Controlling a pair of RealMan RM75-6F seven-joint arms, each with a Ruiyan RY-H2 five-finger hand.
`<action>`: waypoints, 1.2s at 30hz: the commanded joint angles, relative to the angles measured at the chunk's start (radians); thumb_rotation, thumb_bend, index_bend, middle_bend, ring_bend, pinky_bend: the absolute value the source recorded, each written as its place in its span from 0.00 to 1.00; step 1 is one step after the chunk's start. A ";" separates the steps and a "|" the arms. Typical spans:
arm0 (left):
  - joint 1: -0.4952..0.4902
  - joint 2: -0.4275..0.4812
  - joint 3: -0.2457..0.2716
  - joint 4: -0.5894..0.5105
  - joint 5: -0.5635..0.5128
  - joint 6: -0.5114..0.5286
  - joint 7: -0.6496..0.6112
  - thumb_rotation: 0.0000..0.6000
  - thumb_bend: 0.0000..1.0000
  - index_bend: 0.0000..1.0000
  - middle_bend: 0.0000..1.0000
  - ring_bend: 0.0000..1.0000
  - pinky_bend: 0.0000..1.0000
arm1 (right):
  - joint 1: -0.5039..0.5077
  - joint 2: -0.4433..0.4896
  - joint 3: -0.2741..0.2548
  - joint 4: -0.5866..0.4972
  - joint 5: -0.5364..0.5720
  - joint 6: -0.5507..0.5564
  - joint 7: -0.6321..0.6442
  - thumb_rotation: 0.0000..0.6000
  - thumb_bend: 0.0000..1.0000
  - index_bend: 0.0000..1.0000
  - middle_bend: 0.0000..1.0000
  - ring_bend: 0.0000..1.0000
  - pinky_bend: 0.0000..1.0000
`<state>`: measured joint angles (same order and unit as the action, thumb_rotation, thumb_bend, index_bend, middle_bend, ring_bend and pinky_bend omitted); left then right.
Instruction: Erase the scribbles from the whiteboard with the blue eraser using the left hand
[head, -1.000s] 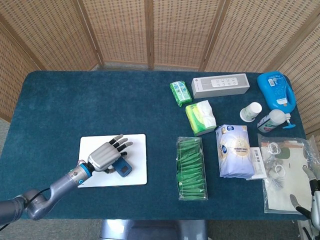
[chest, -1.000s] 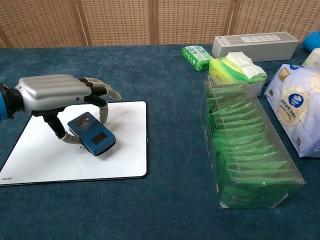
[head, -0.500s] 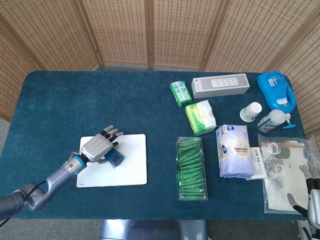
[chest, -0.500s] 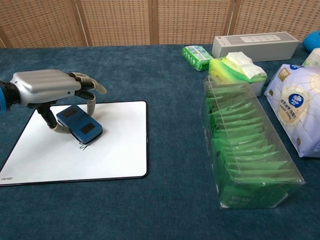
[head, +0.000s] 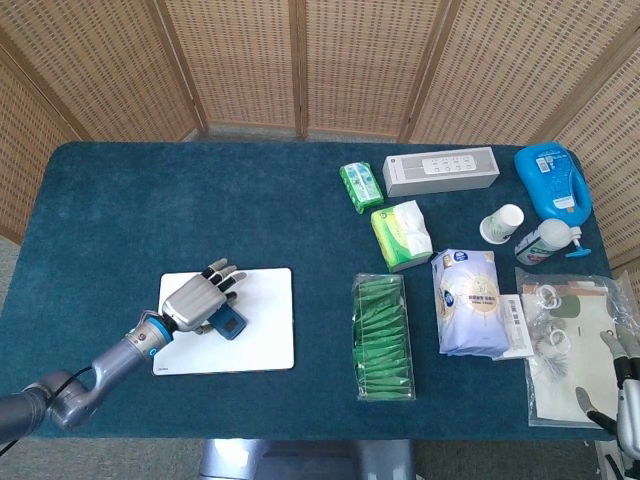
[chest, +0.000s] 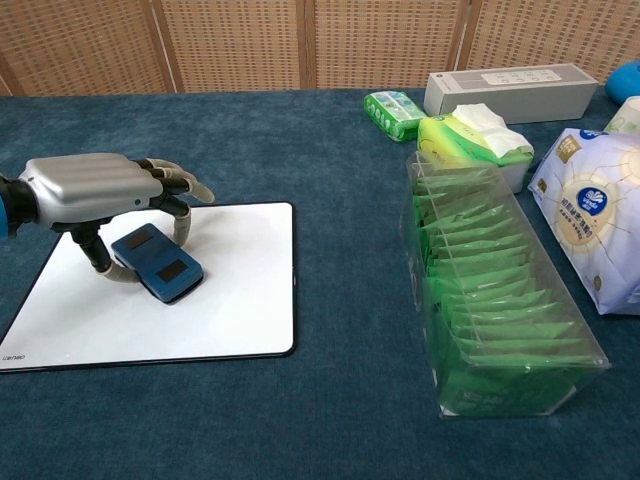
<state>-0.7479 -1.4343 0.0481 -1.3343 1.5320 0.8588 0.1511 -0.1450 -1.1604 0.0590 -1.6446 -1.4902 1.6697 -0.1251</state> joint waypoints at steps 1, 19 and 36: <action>0.003 0.005 0.003 -0.019 0.004 0.004 0.001 1.00 0.28 0.68 0.13 0.00 0.00 | -0.002 0.001 -0.001 0.001 -0.001 0.003 0.003 1.00 0.23 0.15 0.11 0.00 0.03; 0.010 0.013 0.000 -0.038 0.002 0.017 0.032 1.00 0.28 0.70 0.14 0.00 0.00 | -0.005 0.000 -0.002 0.010 -0.001 0.005 0.017 1.00 0.23 0.15 0.11 0.00 0.03; -0.001 -0.023 -0.018 -0.006 -0.028 -0.010 0.014 1.00 0.28 0.69 0.14 0.00 0.00 | -0.012 0.004 -0.003 0.008 0.000 0.012 0.019 1.00 0.23 0.15 0.11 0.00 0.03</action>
<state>-0.7487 -1.4590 0.0281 -1.3390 1.5022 0.8500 0.1664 -0.1571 -1.1569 0.0557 -1.6362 -1.4907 1.6820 -0.1063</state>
